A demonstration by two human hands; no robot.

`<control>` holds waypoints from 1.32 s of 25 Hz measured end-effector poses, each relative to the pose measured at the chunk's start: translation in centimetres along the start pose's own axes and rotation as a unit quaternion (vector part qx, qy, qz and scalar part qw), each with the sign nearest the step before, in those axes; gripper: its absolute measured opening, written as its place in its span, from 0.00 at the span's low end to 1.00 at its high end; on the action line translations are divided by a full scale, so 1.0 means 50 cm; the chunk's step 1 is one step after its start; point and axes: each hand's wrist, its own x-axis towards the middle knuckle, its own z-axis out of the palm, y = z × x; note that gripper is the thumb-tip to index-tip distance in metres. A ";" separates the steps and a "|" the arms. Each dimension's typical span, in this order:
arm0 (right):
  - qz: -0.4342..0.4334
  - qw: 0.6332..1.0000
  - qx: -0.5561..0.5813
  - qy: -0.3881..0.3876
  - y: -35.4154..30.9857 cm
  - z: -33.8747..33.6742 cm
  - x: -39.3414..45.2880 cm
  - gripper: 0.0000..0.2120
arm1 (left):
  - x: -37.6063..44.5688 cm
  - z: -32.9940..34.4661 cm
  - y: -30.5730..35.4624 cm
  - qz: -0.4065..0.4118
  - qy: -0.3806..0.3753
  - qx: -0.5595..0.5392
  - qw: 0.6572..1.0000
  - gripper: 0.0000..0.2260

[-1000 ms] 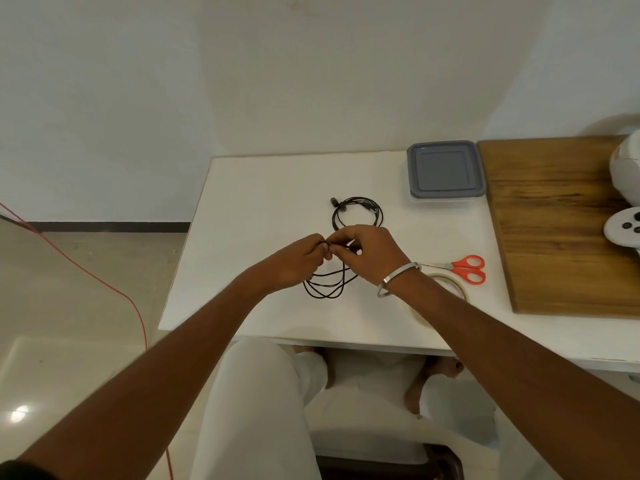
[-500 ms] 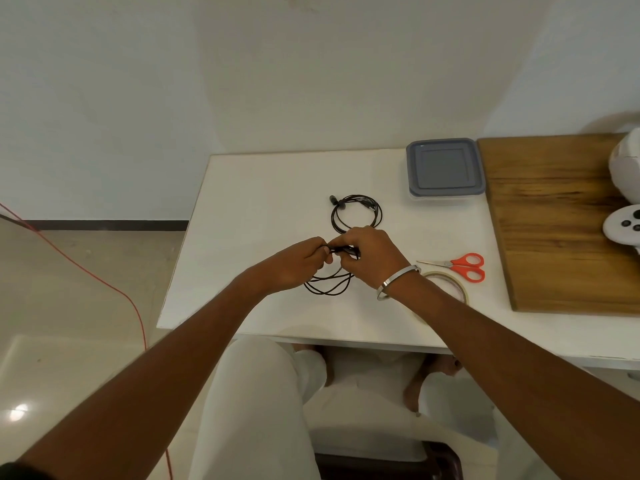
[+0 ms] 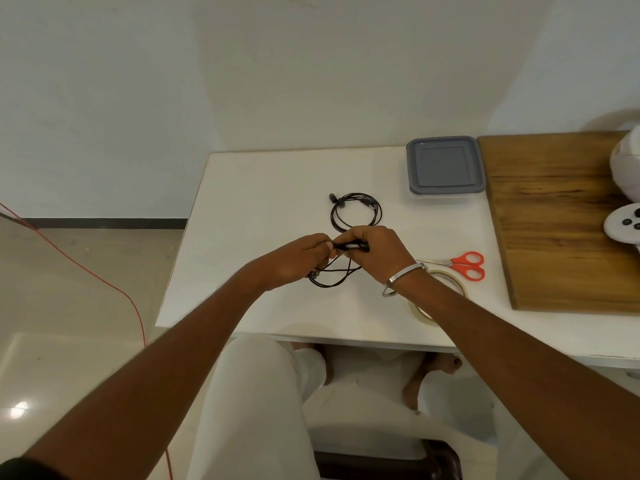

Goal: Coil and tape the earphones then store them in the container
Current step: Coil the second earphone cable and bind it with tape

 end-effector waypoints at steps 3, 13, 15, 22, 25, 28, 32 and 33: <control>-0.029 0.999 0.016 0.010 0.001 -0.003 -0.007 0.09 | 0.001 -0.004 0.001 -0.009 -0.026 -0.055 0.998 0.12; -0.094 0.995 -0.001 0.025 0.010 -0.011 -0.008 0.08 | 0.008 -0.016 -0.005 -0.008 -0.094 -0.144 0.985 0.18; -0.090 0.996 0.008 0.026 0.013 -0.012 -0.007 0.08 | 0.008 -0.018 -0.005 -0.004 -0.097 -0.134 0.986 0.17; -0.022 0.999 0.049 0.000 0.020 -0.012 -0.002 0.06 | 0.007 -0.009 -0.003 0.056 -0.016 0.067 0.996 0.13; 0.032 0.996 0.079 -0.010 0.019 -0.010 -0.003 0.07 | 0.012 -0.001 -0.009 0.080 0.021 0.190 0.978 0.11; 0.092 0.988 0.125 -0.012 0.011 -0.010 -0.005 0.08 | 0.013 0.012 -0.012 0.118 0.055 0.244 0.961 0.09; 0.208 0.949 0.233 -0.047 0.012 -0.011 -0.003 0.06 | 0.023 0.025 -0.026 0.155 0.078 0.269 0.947 0.09; 0.227 0.936 0.264 -0.052 0.014 -0.011 -0.003 0.06 | 0.026 0.027 -0.029 0.154 0.083 0.275 0.946 0.09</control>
